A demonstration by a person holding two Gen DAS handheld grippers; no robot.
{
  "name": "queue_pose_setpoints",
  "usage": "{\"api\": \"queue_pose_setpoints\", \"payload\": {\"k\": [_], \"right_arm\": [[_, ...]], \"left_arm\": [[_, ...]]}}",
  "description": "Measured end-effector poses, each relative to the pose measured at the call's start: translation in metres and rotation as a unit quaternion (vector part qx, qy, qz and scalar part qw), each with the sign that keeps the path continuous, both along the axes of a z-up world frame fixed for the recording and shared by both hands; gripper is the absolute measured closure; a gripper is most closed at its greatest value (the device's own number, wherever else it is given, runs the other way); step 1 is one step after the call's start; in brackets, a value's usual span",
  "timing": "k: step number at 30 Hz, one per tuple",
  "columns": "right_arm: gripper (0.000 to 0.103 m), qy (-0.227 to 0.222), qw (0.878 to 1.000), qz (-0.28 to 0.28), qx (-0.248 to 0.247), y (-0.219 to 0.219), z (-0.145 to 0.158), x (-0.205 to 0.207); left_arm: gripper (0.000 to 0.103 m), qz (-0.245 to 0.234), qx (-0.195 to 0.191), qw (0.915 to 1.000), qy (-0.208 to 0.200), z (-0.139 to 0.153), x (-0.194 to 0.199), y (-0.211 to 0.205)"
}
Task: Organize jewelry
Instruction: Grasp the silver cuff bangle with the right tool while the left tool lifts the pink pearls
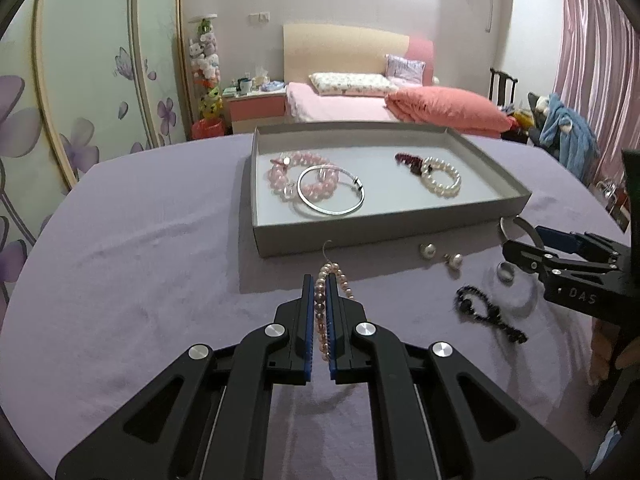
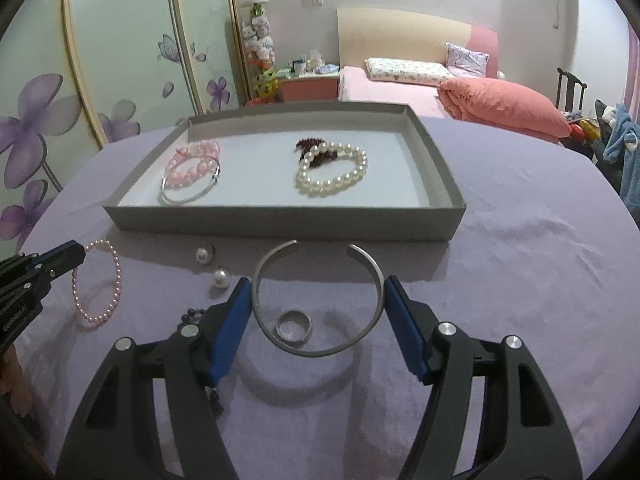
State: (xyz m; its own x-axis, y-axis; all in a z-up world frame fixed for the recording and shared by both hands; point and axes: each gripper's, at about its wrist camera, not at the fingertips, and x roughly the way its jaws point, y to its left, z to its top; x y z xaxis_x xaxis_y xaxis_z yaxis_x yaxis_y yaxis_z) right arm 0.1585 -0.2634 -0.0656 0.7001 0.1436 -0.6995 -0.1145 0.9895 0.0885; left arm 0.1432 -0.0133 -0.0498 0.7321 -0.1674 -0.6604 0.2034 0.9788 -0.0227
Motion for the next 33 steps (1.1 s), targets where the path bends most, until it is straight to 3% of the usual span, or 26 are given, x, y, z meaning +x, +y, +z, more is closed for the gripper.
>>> {"api": "queue_pose_setpoints", "payload": {"k": [14,33], "right_arm": [[0.038,-0.101,0.995,-0.018,0.007,-0.002,0.036,-0.020],[0.038,-0.240,0.970,-0.044,-0.006,0.002,0.083,-0.031]], "left_arm": [[0.097,0.008,-0.011,0.9979,-0.064,0.022,-0.013,-0.008],[0.097,0.026,-0.027,0.9857,-0.164,0.056,-0.009,-0.031]]}}
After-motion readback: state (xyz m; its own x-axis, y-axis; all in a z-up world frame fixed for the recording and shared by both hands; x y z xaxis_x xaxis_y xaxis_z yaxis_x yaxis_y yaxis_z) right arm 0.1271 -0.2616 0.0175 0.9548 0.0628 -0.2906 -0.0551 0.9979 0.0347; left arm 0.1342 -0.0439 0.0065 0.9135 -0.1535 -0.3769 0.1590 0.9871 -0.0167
